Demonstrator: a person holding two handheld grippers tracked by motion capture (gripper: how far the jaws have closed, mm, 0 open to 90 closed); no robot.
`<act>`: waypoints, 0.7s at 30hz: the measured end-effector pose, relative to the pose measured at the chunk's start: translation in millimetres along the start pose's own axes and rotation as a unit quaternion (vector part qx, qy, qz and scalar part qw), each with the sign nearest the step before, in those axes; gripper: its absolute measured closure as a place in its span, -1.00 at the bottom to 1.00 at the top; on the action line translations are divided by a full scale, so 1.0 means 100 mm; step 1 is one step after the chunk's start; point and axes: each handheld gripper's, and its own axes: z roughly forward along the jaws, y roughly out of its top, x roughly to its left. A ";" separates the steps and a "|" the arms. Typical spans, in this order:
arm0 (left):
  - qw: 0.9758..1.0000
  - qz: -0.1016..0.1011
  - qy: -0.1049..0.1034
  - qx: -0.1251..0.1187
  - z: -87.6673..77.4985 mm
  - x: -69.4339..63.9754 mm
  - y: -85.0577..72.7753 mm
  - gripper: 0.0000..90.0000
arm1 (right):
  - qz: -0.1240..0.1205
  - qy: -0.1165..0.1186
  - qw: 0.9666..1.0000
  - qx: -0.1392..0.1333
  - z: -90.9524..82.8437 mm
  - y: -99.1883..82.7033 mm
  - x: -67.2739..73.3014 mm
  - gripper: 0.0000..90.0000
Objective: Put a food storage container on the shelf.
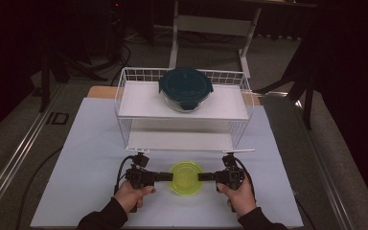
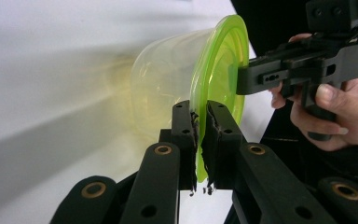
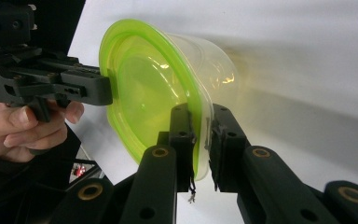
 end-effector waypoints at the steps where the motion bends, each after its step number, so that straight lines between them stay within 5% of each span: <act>1: 1.000 0.002 0.000 -0.002 -0.01 -0.02 0.00 0.84 | -0.001 0.001 1.000 -0.002 -0.01 0.00 0.01 0.79; 21: 0.998 0.051 -0.012 -0.038 -0.33 -0.37 0.14 0.85 | -0.054 0.010 0.998 -0.036 -0.31 0.10 0.38 0.79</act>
